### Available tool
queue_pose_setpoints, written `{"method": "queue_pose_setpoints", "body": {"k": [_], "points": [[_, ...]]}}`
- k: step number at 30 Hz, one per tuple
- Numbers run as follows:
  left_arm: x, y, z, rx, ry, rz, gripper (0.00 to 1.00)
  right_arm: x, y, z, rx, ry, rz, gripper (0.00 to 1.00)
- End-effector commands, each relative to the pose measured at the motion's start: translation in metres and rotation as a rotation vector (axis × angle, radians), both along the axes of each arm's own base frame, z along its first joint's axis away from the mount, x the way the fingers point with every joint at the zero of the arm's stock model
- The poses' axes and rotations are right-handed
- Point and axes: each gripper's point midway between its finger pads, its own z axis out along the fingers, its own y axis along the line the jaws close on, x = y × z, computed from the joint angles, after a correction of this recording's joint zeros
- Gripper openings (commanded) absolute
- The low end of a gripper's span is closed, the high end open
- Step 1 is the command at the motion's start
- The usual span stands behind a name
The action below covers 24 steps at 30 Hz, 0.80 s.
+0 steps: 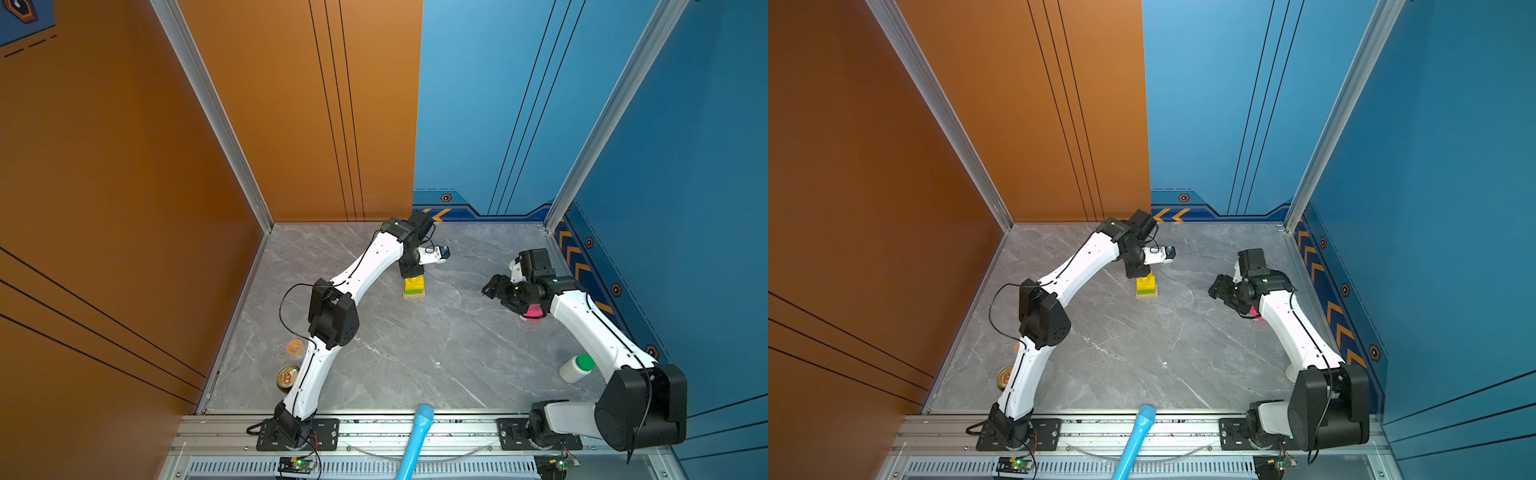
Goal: Build the wood block tower
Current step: 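Lower the small yellow block onto the yellow cylinder with the left gripper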
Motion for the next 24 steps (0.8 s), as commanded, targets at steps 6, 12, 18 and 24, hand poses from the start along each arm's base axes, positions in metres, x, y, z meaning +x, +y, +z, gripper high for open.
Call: {"method": "queue_pose_setpoints", "body": {"k": [6, 12, 18, 24], "points": [[0.0065, 0.0011, -0.0024, 0.008, -0.011, 0.013, 0.35, -0.0004, 0.0011, -0.0036, 0.009, 0.011, 0.013, 0.72], [0.0061, 0.001, -0.0027, 0.008, -0.01, 0.014, 0.36, -0.0007, 0.0015, -0.0032, 0.01, 0.011, 0.014, 0.72], [0.0057, 0.0026, -0.0028, 0.013, -0.01, 0.016, 0.4, -0.0006, 0.0015, -0.0036, 0.01, 0.012, 0.014, 0.72], [0.0056, 0.0026, -0.0019, 0.013, -0.012, 0.016, 0.45, -0.0009, 0.0017, -0.0037, 0.011, 0.012, 0.014, 0.72]]}}
